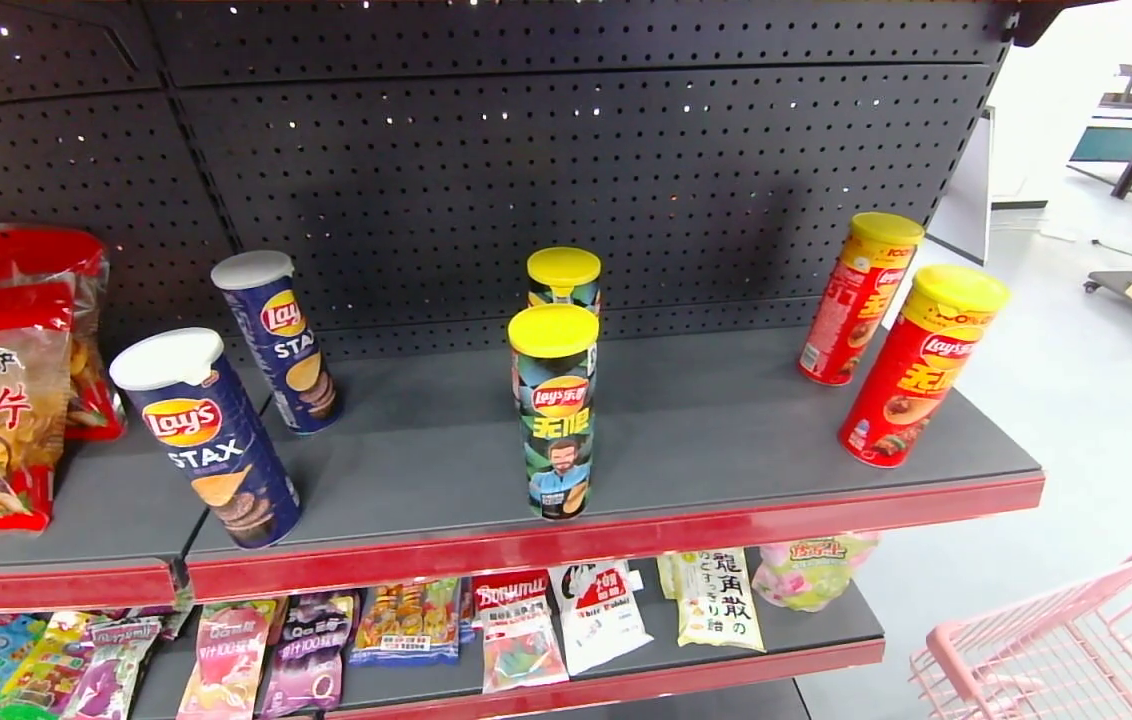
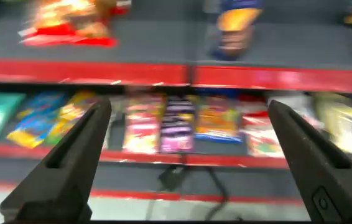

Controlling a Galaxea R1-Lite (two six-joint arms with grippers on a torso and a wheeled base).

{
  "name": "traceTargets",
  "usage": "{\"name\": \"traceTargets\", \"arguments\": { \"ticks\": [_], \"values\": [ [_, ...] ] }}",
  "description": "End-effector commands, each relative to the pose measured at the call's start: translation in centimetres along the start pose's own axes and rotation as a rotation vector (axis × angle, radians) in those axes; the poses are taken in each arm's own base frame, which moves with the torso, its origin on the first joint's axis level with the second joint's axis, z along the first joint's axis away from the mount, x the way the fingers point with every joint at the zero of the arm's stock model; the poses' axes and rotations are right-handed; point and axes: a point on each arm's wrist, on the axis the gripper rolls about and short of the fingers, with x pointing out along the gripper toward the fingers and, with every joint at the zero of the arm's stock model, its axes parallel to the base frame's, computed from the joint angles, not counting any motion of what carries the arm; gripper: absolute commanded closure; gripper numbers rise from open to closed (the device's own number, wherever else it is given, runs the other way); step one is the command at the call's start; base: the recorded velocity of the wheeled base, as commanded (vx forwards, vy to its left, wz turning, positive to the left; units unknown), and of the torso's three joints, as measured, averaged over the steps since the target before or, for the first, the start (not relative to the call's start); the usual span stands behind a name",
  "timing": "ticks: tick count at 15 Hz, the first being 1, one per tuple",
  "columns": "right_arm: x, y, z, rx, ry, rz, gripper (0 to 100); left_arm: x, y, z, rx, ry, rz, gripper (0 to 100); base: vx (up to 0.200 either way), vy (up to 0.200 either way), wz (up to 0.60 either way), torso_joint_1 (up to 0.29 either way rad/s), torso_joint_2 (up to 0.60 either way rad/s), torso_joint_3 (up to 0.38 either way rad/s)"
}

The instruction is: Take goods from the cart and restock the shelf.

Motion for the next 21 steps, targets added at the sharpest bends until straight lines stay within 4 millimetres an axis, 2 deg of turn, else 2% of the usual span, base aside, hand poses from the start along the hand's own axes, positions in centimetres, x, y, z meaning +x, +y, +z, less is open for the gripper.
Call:
{"name": "traceTargets", "arguments": {
  "ticks": [1,4,5,6,8,10,11,13,14,16,18,20,21],
  "values": [
    [0.5,0.1,-0.8,0.002,0.01,0.025,0,0.1,-0.3,-1.5,-0.033,0.031,0.111,0,0.0,0.0,0.0,0.0,0.0,0.0],
    [1.2,0.2,-1.7,0.002,0.0,0.018,0,0.1,-0.3,-1.6,-0.045,0.03,0.126,0,0.0,0.0,0.0,0.0,0.0,0.0],
    [1.3,0.3,-2.1,0.014,-0.104,-0.013,0,0.4,-0.7,-1.5,-0.054,0.002,0.001,0,0.0,0.0,0.0,0.0,0.0,0.0],
    [1.0,0.4,-2.2,0.061,-0.137,-0.026,0,0.8,-1.1,-0.9,-0.065,-0.08,-0.127,0,0.0,0.0,0.0,0.0,0.0,0.0],
    [1.1,0.4,-2.3,0.078,-0.14,-0.037,0,2.1,-1.4,-2.3,0.074,-0.096,-0.126,0,0.0,0.0,0.0,0.0,0.0,0.0],
    [1.1,0.4,-2.3,0.06,-0.142,-0.032,0,3.1,-1.7,-3.6,0.093,-0.122,-0.115,0,0.0,0.0,0.0,0.0,0.0,0.0],
    [1.1,0.4,-2.3,0.071,-0.139,-0.035,0,3.7,-1.9,-4.3,0.039,-0.168,-0.152,0,0.0,0.0,0.0,0.0,0.0,0.0],
    [1.1,0.4,-2.3,0.09,-0.133,-0.024,0,3.7,-2.0,-4.4,-0.134,-0.14,-0.239,0,0.0,0.0,0.0,0.0,0.0,0.0],
    [1.1,0.4,-2.3,0.091,-0.134,-0.005,0,3.6,-2.0,-4.2,-0.178,-0.136,-0.219,0,0.0,0.0,0.0,0.0,0.0,0.0],
    [1.1,0.4,-2.4,0.095,-0.132,-0.003,0,3.6,-1.7,-4.4,-0.113,-0.116,-0.072,0,0.0,0.0,0.0,0.0,0.0,0.0],
    [1.1,0.4,-2.4,0.094,-0.141,-0.03,0,3.5,-1.7,-4.7,-0.051,-0.137,-0.044,0,0.0,0.0,0.0,0.0,0.0,0.0],
    [1.1,0.3,-2.4,0.097,-0.139,-0.077,0,3.6,-1.9,-4.6,-0.015,-0.154,-0.117,0,0.0,0.0,0.0,0.0,0.0,0.0],
    [1.1,0.3,-2.4,0.105,-0.14,-0.055,0,3.6,-2.2,-4.9,-0.012,-0.122,-0.265,0,0.0,0.0,0.0,0.0,0.0,0.0]
  ]
}}
